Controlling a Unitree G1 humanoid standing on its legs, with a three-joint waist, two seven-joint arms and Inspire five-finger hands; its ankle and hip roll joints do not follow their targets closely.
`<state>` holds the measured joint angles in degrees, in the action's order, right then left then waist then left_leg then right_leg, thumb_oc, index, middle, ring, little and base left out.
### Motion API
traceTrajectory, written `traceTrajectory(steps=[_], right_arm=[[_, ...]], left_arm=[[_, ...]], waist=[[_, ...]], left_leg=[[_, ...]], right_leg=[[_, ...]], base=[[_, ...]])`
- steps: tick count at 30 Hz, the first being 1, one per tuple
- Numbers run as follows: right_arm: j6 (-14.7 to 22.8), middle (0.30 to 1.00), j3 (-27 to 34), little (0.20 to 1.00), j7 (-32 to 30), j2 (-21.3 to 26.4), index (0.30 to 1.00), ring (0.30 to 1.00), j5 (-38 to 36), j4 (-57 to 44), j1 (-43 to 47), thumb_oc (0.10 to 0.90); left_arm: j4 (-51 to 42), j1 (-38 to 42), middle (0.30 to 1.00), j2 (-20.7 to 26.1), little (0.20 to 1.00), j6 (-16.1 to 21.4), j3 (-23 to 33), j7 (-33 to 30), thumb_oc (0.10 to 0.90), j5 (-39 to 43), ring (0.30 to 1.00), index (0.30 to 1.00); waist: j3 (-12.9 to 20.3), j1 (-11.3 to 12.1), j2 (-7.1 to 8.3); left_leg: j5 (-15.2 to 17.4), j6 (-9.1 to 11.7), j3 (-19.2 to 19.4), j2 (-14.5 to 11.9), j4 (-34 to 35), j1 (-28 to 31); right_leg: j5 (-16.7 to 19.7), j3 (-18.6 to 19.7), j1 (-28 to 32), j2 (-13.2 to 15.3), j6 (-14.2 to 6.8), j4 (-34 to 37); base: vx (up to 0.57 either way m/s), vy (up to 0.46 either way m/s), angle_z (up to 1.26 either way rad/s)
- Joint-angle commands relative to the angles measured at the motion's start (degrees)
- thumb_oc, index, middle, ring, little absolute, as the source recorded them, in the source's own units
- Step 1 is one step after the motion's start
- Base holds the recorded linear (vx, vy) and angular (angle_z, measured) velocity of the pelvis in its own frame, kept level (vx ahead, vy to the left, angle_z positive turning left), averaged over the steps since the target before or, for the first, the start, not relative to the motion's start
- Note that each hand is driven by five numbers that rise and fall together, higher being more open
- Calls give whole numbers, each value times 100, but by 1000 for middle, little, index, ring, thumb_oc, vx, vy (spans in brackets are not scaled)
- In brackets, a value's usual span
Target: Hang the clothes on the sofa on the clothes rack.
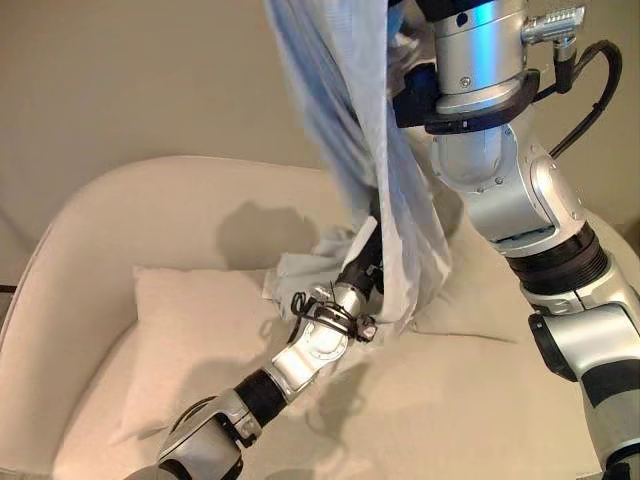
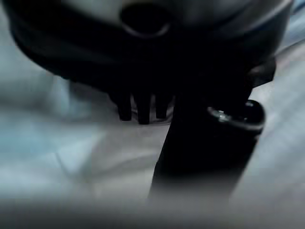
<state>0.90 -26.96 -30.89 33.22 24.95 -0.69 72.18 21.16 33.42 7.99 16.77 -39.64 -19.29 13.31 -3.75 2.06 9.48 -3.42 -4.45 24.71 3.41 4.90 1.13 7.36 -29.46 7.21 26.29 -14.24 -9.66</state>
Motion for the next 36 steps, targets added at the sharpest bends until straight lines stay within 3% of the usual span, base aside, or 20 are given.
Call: traceTrajectory(steps=[1,5,6,7,13,14,16,20,23,24,25,26,28,31,33,36], right_arm=[[60,300,514,300,-454,29,300,300,-498,287,942,400],[160,300,538,300,-434,15,300,300,-697,34,975,400],[203,300,573,300,-453,107,300,300,-763,-85,949,400],[219,300,600,300,-452,140,300,300,-793,-170,896,400],[428,300,1052,300,-468,1087,300,300,-959,-648,33,400],[456,300,1165,300,-465,1269,300,300,-1001,-674,-146,400],[498,300,1372,300,-459,1573,300,300,-1014,-731,-445,400],[539,300,1671,300,-368,1998,300,300,-1017,-788,-1045,400],[598,300,1814,300,-143,2328,300,300,-1041,-850,-1403,400],[671,300,2054,300,66,2622,300,300,-1016,-953,-1872,400],[668,300,2089,300,74,2616,300,300,-1015,-975,-1920,400],[878,300,2524,300,344,2972,300,300,-890,-1229,-2630,400],[939,300,2793,300,396,3060,300,300,-796,-1350,-3027,400],[1087,300,3397,300,556,3227,300,300,-343,-1723,-3970,400],[1096,300,3933,300,601,3171,300,300,113,-2086,-4716,400],[950,300,4182,300,475,3120,300,300,620,-2231,-5089,400]], left_arm=[[288,44,300,-397,300,217,151,56,400,-176,300,300],[1255,469,300,-613,300,-93,336,-389,400,-521,300,300],[1343,552,300,-627,300,-86,466,-561,400,-590,300,300],[1323,600,300,-590,300,-108,529,-623,400,-592,300,300],[801,365,300,-338,300,-19,1215,-984,400,-400,300,300],[623,297,300,-259,300,5,1333,-1047,400,-361,300,300],[214,52,300,-134,300,71,1596,-1046,400,-243,300,300],[-677,-529,300,223,300,34,2227,-1102,400,-369,300,300],[-1107,-904,300,426,300,15,2597,-1108,400,-545,300,300],[-1659,-1369,300,613,300,36,3022,-1062,400,-716,300,300],[-1685,-1395,300,621,300,21,3012,-1059,400,-718,300,300],[-2280,-1899,300,858,300,102,3526,-1037,400,-1039,300,300],[-2513,-2092,300,958,300,87,3659,-1049,400,-1225,300,300],[-3081,-2689,300,1216,300,134,4349,-1162,400,-1779,300,300],[-3447,-3076,300,1373,300,168,4782,-1309,400,-2028,300,300],[-3530,-3091,300,1597,300,164,5215,-1740,400,-2314,300,300]], waist=[[616,170,37],[612,-11,43],[592,-81,43],[555,-145,0],[514,-274,1],[499,-289,9],[454,-265,26],[359,-103,-66],[355,-69,-98],[371,-7,-158],[380,-13,-149],[369,101,-254],[366,138,-279],[288,221,-444],[254,310,-539],[-34,415,-653]], left_leg=[[751,190,-458,-1,10,158],[723,200,-482,0,10,155],[606,172,-370,1,10,92],[576,157,-417,-40,10,88],[422,200,-491,-179,10,19],[370,194,-560,-169,10,-26],[299,204,-677,-134,10,-85],[145,251,-913,-135,5,-61],[99,289,-1033,-104,3,-70],[8,347,-1114,-115,-1,-164],[7,349,-1127,-116,-1,-160],[-192,468,-1257,-183,-7,-398],[-279,531,-1360,-207,-8,-497],[-445,653,-1567,-225,0,-730],[-656,782,-1725,-232,-5,-954],[-1042,1218,-2061,-245,-82,-1363]], right_leg=[[1467,295,212,72,-76,-369],[1376,478,125,59,-76,-453],[1295,499,87,38,-63,-449],[989,673,-28,-60,21,-532],[-454,1724,-250,-1112,374,-407],[-762,1979,-218,-1463,474,-340],[-1081,2327,-309,-1866,579,-392],[-1325,2290,-476,-2205,818,-555],[-1356,2197,-290,-2267,848,-206],[-1319,2081,-56,-2298,859,258],[-1302,2067,-33,-2303,861,293],[-1292,2001,120,-2379,855,731],[-1241,1981,147,-2413,874,872],[-1158,1942,168,-2457,879,1187],[-1081,1785,175,-2461,881,1372],[-948,1625,4,-2360,882,1463]], base=[[-10,18,-7],[-12,3,2],[-46,36,2],[-61,30,2],[-5,-35,10],[-29,-39,17],[-46,-38,10],[-71,-76,8],[-84,-122,31],[-72,-82,28],[-197,-198,31],[-121,-125,28],[-126,-110,34],[-126,-71,38],[-180,-17,59],[-343,71,46]])
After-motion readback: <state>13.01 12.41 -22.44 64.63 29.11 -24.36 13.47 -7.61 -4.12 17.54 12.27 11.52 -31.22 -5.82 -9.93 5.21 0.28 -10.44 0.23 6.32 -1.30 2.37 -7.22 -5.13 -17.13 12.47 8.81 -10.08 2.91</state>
